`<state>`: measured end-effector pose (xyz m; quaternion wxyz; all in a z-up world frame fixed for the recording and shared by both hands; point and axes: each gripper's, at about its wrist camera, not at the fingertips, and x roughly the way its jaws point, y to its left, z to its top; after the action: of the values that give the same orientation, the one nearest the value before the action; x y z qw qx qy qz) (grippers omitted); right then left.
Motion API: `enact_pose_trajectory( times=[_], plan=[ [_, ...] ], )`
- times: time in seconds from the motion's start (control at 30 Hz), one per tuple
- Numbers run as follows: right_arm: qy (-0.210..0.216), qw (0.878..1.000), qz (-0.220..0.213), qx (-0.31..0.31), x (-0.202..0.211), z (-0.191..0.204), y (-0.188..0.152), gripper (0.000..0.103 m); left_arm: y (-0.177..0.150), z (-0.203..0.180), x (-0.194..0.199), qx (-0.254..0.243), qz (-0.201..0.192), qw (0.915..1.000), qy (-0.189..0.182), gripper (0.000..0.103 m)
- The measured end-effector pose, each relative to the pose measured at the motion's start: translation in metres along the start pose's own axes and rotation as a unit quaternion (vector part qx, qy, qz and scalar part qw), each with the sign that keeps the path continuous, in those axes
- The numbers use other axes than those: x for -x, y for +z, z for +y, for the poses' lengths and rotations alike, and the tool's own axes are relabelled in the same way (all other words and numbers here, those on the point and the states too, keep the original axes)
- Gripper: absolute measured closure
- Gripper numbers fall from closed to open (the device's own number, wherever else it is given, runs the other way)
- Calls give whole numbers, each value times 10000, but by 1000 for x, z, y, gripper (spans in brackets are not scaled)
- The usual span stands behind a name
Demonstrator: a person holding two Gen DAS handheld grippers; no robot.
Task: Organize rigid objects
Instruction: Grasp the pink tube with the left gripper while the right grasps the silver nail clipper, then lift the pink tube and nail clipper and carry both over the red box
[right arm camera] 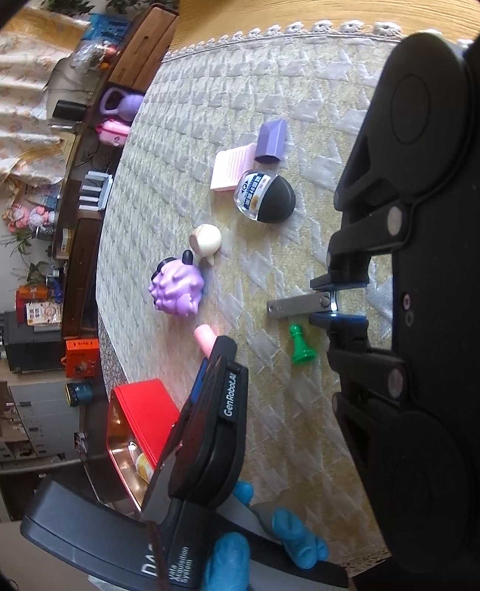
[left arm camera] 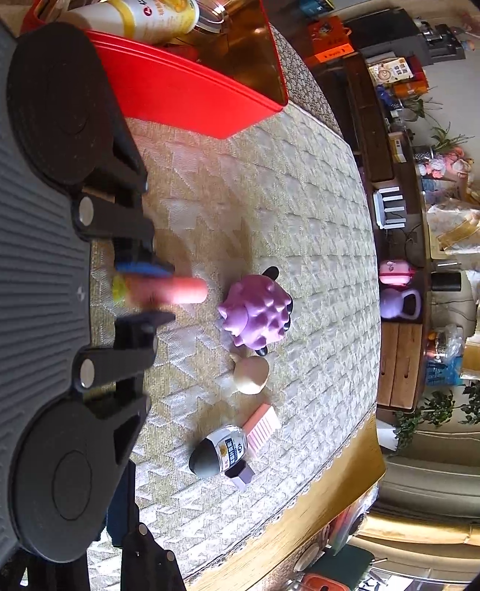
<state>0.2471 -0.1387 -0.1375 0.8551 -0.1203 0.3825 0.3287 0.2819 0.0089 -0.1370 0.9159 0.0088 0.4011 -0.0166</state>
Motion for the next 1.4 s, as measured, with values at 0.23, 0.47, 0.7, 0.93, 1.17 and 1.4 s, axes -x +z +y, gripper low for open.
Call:
enact_pose_trajectory(
  times=[0.23,0.47,0.7,0.93,1.17,1.4],
  plan=[
    [-90,9986,-91,-520,6,3,1,93,0,1,5,15,50,10000,-44,87],
    [-234,9956,-296,-854,23,9,4,93,-1,9,21,209,44,9996,-170,87],
    [-368,9944,-421,-902,44,17,7,93,-1,14,44,321,-23,9992,-254,87],
    [-375,9935,-609,-884,67,33,18,93,1,22,74,478,-150,9982,-335,87],
    [-304,9933,-849,-723,87,58,37,93,3,38,108,577,-326,9973,-314,87],
    [-107,9929,-1008,-625,92,85,59,93,-2,68,134,748,-440,9962,-85,87]
  ],
)
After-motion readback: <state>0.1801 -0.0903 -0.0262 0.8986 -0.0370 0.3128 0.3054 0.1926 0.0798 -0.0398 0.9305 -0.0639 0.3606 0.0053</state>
